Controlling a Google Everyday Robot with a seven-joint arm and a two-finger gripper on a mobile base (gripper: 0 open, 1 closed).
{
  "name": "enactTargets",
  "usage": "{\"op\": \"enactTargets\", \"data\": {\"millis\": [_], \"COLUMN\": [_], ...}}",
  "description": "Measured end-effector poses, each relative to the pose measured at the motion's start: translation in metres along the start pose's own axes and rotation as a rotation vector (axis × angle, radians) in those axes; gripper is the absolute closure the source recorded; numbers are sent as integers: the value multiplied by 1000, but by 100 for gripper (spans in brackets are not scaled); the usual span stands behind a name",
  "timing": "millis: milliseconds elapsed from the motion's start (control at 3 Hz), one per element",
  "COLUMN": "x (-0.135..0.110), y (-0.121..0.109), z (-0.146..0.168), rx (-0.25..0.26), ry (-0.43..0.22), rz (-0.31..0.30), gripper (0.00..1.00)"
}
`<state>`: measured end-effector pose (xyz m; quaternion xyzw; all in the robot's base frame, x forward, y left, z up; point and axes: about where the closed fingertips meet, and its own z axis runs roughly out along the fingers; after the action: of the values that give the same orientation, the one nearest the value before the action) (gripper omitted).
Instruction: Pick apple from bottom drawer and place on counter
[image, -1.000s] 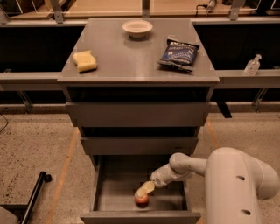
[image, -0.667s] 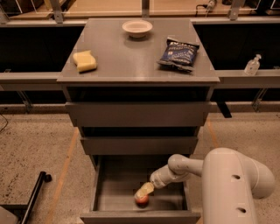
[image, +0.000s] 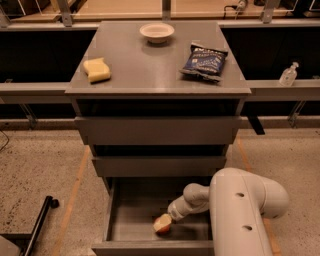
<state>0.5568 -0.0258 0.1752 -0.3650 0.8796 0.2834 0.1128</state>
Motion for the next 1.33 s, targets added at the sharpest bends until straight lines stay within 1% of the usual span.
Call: {"op": "enactTargets", "data": {"millis": [333,667,1333], "x": [10,16,14], "y": [-5,-3,1], "z": [34,59,58], "rx": [31,39,41], "ry": [26,33,35], "rz": [42,75,82], "gripper": [0,0,48]}}
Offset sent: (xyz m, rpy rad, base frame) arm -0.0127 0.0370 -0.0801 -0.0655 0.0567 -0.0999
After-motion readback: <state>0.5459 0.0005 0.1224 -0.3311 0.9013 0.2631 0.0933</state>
